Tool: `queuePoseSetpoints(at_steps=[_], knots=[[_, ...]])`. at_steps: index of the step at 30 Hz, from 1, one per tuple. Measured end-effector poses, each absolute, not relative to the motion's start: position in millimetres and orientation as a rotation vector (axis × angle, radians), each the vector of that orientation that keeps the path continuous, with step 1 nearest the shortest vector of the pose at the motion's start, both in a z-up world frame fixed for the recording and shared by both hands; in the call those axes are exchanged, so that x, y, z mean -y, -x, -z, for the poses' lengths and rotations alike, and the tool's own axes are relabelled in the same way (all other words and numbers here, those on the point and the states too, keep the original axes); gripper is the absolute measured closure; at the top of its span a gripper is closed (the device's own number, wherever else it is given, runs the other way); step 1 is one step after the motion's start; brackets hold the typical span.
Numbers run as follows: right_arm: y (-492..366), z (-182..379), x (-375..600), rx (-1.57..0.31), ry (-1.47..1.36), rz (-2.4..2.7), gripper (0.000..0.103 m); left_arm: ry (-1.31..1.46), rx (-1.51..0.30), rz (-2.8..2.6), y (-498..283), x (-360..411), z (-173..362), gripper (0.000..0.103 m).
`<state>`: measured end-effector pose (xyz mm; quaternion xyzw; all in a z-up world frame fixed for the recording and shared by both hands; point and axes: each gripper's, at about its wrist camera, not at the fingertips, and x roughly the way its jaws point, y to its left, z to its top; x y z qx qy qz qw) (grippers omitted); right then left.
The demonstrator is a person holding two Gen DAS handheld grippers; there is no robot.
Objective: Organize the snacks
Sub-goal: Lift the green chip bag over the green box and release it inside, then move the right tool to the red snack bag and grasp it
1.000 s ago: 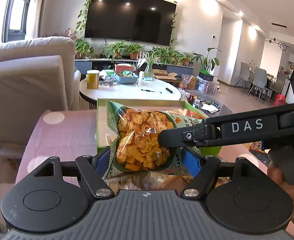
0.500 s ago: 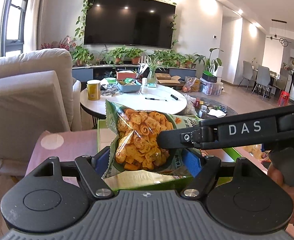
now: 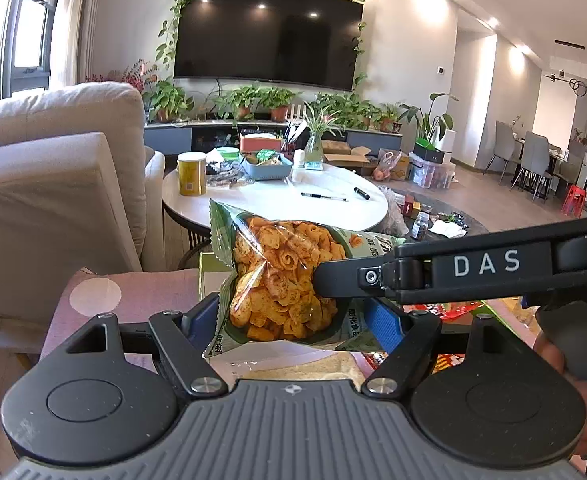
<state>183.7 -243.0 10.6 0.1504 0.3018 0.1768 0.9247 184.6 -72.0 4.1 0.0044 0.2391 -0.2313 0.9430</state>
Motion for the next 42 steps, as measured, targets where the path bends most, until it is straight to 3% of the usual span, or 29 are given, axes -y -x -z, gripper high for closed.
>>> queuePoseSetpoints(at_steps=[20, 42], knots=[[-213.9, 12.5, 257.1, -0.635, -0.325, -0.29, 0.037, 0.003, -0.545, 0.41, -223.3, 75.6, 17.0, 0.026], [-148.9, -3.7, 269.9, -0.603, -0.309, -0.306, 0.037, -0.004, -0.517, 0.379, -160.3, 61.1, 4.1, 0.015]])
